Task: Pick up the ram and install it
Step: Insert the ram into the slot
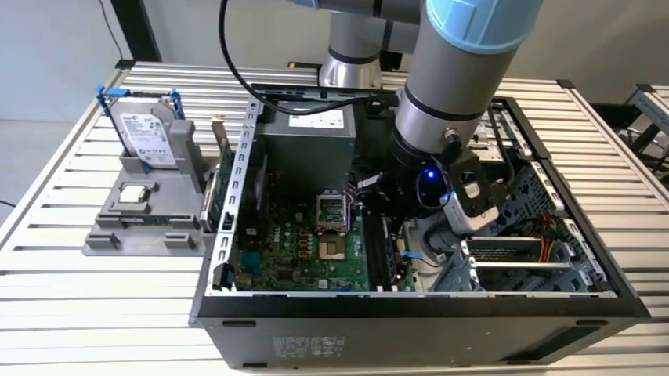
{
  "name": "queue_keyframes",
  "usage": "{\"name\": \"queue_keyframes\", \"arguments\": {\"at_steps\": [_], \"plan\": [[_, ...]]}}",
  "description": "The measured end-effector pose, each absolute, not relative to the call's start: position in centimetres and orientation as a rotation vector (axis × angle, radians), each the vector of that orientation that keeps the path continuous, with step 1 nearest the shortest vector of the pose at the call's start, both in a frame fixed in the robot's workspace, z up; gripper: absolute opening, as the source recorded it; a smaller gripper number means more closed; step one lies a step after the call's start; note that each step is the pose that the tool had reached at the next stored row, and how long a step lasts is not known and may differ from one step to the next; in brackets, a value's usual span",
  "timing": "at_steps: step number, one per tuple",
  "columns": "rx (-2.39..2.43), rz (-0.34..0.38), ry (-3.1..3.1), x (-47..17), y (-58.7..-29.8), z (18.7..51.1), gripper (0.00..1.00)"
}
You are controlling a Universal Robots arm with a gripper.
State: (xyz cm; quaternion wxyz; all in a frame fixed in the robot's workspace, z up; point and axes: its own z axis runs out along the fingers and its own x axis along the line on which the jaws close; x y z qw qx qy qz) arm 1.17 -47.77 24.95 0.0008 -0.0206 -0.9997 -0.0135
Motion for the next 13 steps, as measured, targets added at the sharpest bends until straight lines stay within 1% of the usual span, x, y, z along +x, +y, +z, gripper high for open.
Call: {"name": "queue_keyframes", "arguments": {"at_steps": [13], "plan": [[-0.061, -0.043, -3.139, 1.17, -47.77, 24.97, 0.0]]}}
